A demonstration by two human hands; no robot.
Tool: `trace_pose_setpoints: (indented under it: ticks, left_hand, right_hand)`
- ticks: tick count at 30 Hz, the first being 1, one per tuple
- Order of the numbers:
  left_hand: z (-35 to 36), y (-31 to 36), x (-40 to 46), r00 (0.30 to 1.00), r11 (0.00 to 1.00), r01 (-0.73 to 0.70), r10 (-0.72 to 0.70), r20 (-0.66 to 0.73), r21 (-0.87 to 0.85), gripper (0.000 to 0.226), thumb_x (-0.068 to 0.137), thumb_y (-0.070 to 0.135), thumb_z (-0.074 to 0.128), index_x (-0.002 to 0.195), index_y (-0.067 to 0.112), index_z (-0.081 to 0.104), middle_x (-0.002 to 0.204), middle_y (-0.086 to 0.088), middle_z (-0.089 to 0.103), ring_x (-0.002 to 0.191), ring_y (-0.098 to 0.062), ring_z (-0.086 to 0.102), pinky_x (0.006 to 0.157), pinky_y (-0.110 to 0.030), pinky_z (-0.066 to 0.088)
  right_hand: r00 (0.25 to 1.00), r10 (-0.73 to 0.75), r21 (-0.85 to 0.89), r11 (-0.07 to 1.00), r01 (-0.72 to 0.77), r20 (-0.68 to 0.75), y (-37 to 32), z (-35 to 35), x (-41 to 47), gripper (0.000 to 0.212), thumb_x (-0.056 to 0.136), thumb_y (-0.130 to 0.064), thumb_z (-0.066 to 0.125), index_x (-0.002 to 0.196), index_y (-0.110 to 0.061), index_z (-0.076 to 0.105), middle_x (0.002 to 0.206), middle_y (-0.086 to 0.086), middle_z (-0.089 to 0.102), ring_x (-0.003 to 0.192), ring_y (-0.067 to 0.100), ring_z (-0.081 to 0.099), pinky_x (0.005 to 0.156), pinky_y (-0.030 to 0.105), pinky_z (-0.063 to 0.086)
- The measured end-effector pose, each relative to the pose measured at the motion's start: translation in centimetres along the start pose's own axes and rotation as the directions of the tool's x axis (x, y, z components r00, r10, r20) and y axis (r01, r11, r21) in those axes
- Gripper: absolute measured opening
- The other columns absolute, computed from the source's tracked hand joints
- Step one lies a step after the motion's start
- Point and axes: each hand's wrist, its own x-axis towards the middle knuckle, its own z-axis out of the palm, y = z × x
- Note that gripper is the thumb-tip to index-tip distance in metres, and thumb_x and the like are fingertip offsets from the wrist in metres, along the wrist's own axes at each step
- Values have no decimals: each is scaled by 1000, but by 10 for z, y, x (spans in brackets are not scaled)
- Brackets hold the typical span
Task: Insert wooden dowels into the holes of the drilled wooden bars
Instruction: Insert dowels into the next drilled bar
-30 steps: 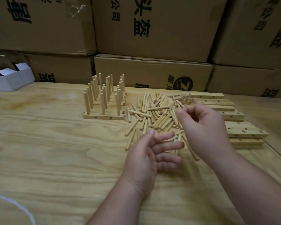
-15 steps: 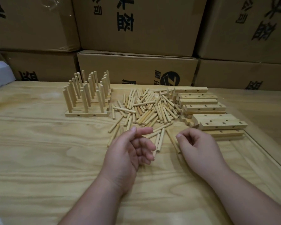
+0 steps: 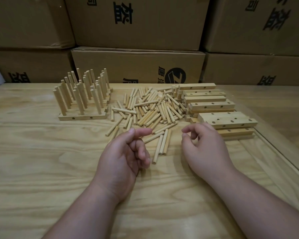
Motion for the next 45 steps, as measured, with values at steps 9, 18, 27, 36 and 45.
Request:
trace_pose_setpoints:
  ticks: [9,18,27,36,45]
  left_hand:
    - [-4,-2,1,1000,1000,-8,8,4,10,35,88,37,53,87,17,81,54,-3,44,48,-20,49,47,-28,44]
    - [-2,0,-1,1000,1000,-1,1,-20,-2,37,82,39,52,85,14,80,54,-4,43,48,-20,47,46,-27,43]
    - [-3,-6,3,999,994,-49,49,9,95,25,78,21,71,101,25,79,78,-3,64,57,-12,54,48,-23,44]
    - [-5,-12,4,993,979,-79,60,106,189,38,74,19,80,108,36,79,91,7,74,76,-7,62,63,-21,52]
    - [-2,-8,8,996,996,-73,76,-54,48,44,80,29,71,121,15,65,106,-7,76,87,-16,70,63,-27,56]
  right_hand:
    - [990,95,-380,916,-129,-107,13,-31,22,56,84,-17,57,137,-32,54,135,-3,45,125,23,32,105,46,28]
    - [989,95,-491,860,-138,-111,32,-39,31,22,99,-29,57,116,-40,65,137,-5,47,126,25,29,96,42,21]
    - [908,-407,-252,893,372,-101,-9,-22,4,22,97,-27,61,117,-30,69,109,-11,64,108,16,53,95,33,17]
    - [780,-626,-48,779,625,-12,-18,-4,-10,31,99,-32,56,126,-23,70,104,-6,64,100,15,60,91,41,37]
    - [855,-516,140,851,507,40,-13,3,-10,35,95,-35,62,126,-20,68,106,-16,62,100,8,60,90,40,51]
